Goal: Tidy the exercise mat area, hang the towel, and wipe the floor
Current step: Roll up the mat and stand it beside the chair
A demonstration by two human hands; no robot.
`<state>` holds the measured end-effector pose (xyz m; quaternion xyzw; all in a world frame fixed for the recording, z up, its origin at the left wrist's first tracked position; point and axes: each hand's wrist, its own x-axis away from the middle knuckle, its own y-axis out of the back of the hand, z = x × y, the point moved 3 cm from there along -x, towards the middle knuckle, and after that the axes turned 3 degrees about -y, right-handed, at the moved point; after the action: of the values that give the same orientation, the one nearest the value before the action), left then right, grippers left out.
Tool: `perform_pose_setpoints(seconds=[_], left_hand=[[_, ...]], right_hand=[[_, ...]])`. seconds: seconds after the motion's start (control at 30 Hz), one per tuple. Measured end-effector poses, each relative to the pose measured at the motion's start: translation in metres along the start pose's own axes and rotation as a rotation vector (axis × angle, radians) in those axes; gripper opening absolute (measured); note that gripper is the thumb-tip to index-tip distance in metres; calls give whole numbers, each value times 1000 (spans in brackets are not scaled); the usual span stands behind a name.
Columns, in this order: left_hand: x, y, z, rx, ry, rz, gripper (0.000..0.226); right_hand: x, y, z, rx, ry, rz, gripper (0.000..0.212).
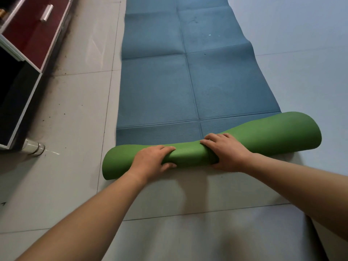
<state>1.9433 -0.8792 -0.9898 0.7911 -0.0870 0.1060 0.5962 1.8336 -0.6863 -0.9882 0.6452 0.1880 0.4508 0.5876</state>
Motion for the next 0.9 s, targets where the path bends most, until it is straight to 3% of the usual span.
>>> perform_pose_setpoints(seconds=[0.47, 0.67, 0.8, 0.9], left_hand=[[34, 23, -11, 8, -14, -80, 33], [70, 14, -11, 100, -21, 72, 28], [74, 13, 1, 224, 0, 212, 32], [62, 12, 8, 218, 10, 130, 56]], right_hand=[[30, 34, 16, -135, 15, 52, 42], [43, 35, 38, -170, 73, 224, 34], [43, 35, 38, -242, 46, 255, 50], [39, 34, 28, -279, 17, 144, 73]])
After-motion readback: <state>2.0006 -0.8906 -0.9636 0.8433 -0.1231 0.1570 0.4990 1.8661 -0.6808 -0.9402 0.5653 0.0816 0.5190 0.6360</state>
